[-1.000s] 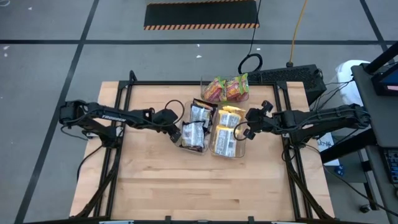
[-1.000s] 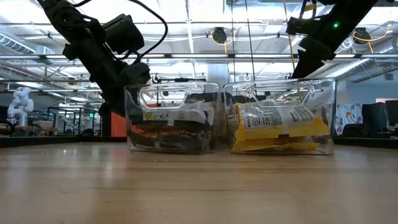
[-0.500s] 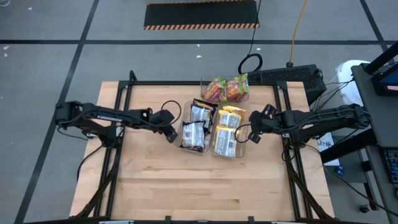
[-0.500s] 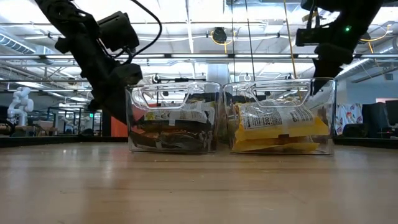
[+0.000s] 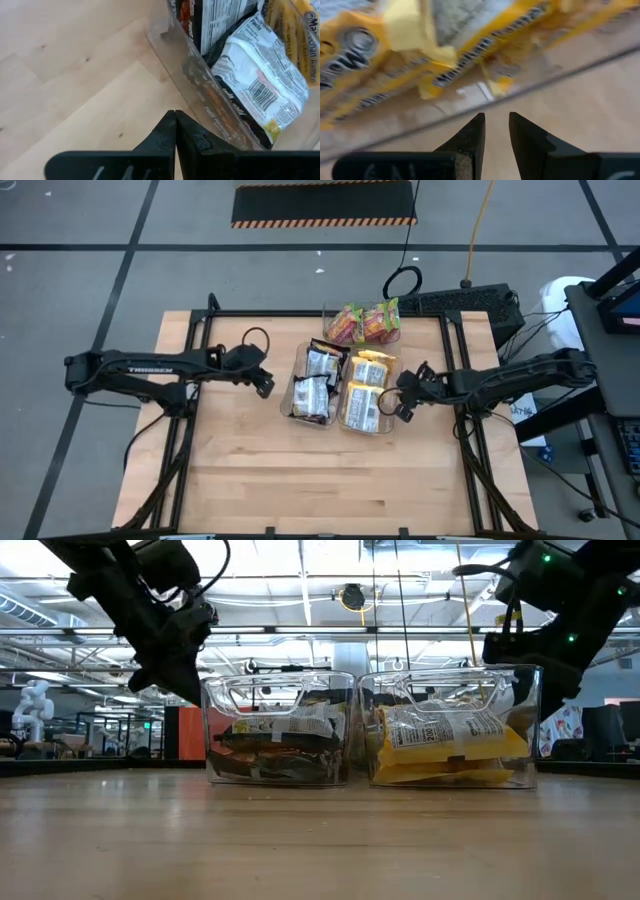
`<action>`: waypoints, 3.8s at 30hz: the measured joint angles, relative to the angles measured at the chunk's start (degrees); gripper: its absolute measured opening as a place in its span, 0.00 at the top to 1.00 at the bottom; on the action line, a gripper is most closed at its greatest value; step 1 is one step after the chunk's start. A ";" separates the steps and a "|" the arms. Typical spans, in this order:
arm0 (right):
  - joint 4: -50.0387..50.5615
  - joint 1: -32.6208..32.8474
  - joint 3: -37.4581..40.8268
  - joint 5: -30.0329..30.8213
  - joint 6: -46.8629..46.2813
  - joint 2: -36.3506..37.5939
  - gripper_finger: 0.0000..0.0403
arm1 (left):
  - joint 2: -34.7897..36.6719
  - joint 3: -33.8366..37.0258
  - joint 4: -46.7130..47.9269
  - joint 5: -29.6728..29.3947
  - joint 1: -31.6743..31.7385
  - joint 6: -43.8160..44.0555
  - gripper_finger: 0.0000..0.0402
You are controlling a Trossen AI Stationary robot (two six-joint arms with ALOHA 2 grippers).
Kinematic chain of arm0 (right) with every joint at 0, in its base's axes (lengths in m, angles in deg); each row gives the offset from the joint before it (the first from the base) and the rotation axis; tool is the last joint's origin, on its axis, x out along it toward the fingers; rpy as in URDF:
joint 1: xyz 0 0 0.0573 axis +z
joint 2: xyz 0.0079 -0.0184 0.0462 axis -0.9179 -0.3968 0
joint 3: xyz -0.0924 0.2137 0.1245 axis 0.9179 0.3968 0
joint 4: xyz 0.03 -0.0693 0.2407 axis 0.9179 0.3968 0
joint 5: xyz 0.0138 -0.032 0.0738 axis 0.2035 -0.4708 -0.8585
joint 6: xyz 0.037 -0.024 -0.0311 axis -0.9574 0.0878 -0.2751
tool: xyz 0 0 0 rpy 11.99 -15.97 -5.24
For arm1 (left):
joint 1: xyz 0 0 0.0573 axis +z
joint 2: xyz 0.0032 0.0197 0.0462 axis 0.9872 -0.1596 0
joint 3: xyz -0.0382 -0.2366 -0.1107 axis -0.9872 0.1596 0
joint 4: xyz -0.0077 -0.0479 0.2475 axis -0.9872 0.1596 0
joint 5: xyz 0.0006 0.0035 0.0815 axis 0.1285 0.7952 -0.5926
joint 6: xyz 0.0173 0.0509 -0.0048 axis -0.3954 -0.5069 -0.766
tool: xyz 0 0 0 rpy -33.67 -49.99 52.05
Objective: Sort Maruchan noodles
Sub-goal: Adjust the transparent bins on the shelf
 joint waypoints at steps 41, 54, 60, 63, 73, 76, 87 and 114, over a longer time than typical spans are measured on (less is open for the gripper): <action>-22.99 -7.43 1.73 0.11 21.43 -0.13 0.80 | 4.92 0.00 3.67 -0.47 0.70 0.47 0.99; -24.27 -15.78 1.71 10.22 27.29 -0.07 0.80 | 4.92 0.00 4.41 -0.98 0.70 0.45 0.99; -24.29 -22.34 1.71 13.78 31.24 -0.07 0.80 | 4.92 0.02 5.58 -0.98 0.70 0.54 0.99; -24.31 -26.02 1.71 13.78 34.01 -0.07 0.80 | 4.92 0.02 5.58 -0.98 0.70 0.77 0.99; -25.32 -36.94 1.71 13.71 39.97 -0.07 0.80 | 4.92 0.02 5.84 -0.96 0.70 2.05 0.99; -25.40 -40.29 1.71 10.58 42.22 -0.07 0.80 | 4.92 0.02 5.82 -0.96 0.70 2.73 0.99; -33.52 -49.07 1.71 -6.04 45.22 -0.09 0.80 | 4.92 0.02 5.77 -0.96 0.70 4.41 0.99; -50.88 -53.92 1.71 -22.21 44.06 -17.28 0.80 | 4.91 0.02 5.74 -0.94 0.69 6.28 0.99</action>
